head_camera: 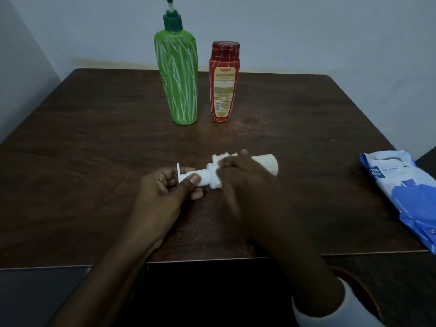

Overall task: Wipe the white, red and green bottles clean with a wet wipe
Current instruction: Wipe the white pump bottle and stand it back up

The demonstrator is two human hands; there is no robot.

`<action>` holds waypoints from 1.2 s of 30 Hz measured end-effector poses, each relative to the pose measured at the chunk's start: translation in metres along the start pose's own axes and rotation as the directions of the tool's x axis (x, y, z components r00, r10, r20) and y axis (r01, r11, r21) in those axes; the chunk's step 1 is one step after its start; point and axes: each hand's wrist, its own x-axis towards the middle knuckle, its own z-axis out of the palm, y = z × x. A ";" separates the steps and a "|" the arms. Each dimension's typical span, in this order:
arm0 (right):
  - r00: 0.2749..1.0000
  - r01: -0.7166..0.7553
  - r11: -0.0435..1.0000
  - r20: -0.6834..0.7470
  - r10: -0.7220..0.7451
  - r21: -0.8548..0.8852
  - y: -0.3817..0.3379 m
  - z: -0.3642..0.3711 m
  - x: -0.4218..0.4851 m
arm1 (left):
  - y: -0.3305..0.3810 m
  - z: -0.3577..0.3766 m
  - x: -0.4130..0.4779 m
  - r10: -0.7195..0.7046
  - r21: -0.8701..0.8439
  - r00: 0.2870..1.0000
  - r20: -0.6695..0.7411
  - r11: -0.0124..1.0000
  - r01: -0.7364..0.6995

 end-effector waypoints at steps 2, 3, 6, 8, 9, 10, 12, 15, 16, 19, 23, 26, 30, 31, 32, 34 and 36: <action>0.999 0.038 0.999 0.007 -0.038 0.020 0.000 0.002 0.003 | -0.001 -0.001 0.001 -0.021 -0.016 1.000 -0.005 1.000 0.021; 1.000 -0.005 1.000 0.004 0.005 0.029 0.006 -0.002 0.004 | -0.001 -0.001 0.002 -0.027 -0.023 1.000 -0.003 0.999 0.027; 0.984 -0.179 0.983 0.021 0.178 0.032 0.034 -0.025 0.006 | -0.002 -0.001 0.003 -0.027 -0.020 1.000 -0.008 0.999 0.027; 0.973 -0.232 0.972 0.006 0.232 0.026 0.053 -0.034 0.007 | -0.003 0.000 0.003 -0.027 -0.015 1.000 -0.009 1.000 0.026; 0.969 -0.245 0.970 0.019 0.244 0.011 0.060 -0.036 0.009 | -0.003 -0.001 0.004 -0.027 -0.016 1.000 -0.011 1.000 0.027; 0.970 -0.239 0.971 0.041 0.239 -0.010 0.066 -0.037 0.010 | -0.004 -0.001 0.004 -0.027 -0.020 1.000 -0.015 0.999 0.027; 0.976 -0.209 0.978 0.053 0.210 -0.020 0.076 -0.039 0.010 | -0.005 -0.001 0.005 -0.026 -0.025 0.999 -0.026 0.999 0.026; 0.978 -0.202 0.979 0.057 0.202 -0.009 0.084 -0.044 0.006 | -0.005 -0.001 0.004 -0.024 -0.020 0.999 -0.029 1.000 0.024; 0.978 -0.201 0.980 0.056 0.201 -0.003 0.085 -0.044 0.004 | -0.006 -0.002 0.005 -0.024 -0.015 0.999 -0.028 1.000 0.023; 0.976 -0.210 0.978 0.055 0.209 0.013 0.088 -0.041 0.000 | -0.005 -0.003 0.007 -0.031 -0.018 0.999 -0.012 0.999 0.031; 0.988 -0.154 0.988 0.032 0.154 0.005 0.085 -0.035 -0.005 | -0.002 -0.004 0.009 -0.061 -0.054 0.998 0.011 0.997 0.061; 0.999 -0.021 1.000 -0.038 0.021 0.001 0.079 -0.029 -0.007 | -0.001 -0.004 0.010 -0.071 -0.064 0.997 0.018 0.995 0.072; 0.990 0.099 0.995 -0.095 -0.101 -0.023 0.065 -0.010 -0.006 | 0.002 -0.004 0.010 -0.069 -0.075 0.997 0.033 0.995 0.071; 0.989 0.108 0.994 -0.101 -0.111 -0.030 0.063 -0.005 -0.005 | 0.002 -0.004 0.010 -0.067 -0.076 0.997 0.034 0.995 0.070; 0.989 0.097 0.995 -0.109 -0.101 -0.038 0.063 -0.004 -0.004 | 0.001 -0.004 0.010 -0.066 -0.075 0.997 0.034 0.995 0.068; 0.989 0.023 0.999 -0.146 -0.028 -0.034 0.067 -0.008 -0.002 | 0.000 -0.005 0.011 -0.067 -0.078 0.997 0.027 0.995 0.069; 0.986 -0.035 0.999 -0.163 0.031 -0.021 0.069 -0.011 0.001 | -0.001 -0.005 0.011 -0.072 -0.076 0.997 0.023 0.994 0.074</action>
